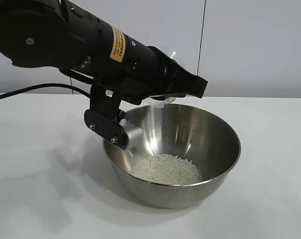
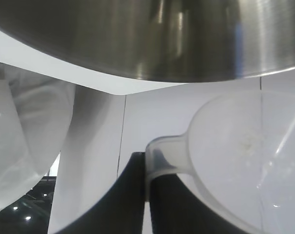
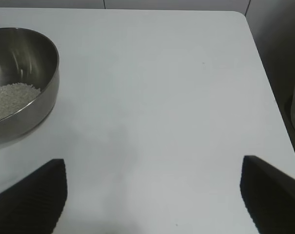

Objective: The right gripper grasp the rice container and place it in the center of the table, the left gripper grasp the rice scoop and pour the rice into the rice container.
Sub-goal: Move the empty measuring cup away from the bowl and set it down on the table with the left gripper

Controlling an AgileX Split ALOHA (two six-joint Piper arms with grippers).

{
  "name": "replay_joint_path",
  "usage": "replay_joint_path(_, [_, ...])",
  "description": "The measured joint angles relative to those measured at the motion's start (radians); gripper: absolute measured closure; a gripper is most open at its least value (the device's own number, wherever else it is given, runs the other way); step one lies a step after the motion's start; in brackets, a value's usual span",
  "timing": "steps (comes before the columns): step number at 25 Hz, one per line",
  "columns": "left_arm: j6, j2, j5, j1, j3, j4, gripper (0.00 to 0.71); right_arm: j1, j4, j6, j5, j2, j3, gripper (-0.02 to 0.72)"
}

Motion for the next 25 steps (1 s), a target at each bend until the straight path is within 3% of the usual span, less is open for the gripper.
replay_joint_path(13, [-0.427, 0.000, -0.062, -0.001, 0.000, -0.025, 0.701, 0.000, 0.000, 0.000, 0.000, 0.000, 0.000, 0.042])
replay_joint_path(25, [-1.198, 0.000, -0.266, -0.004, 0.000, -0.023, 0.701, 0.000, 0.000, 0.000, 0.000, 0.000, 0.000, 0.042])
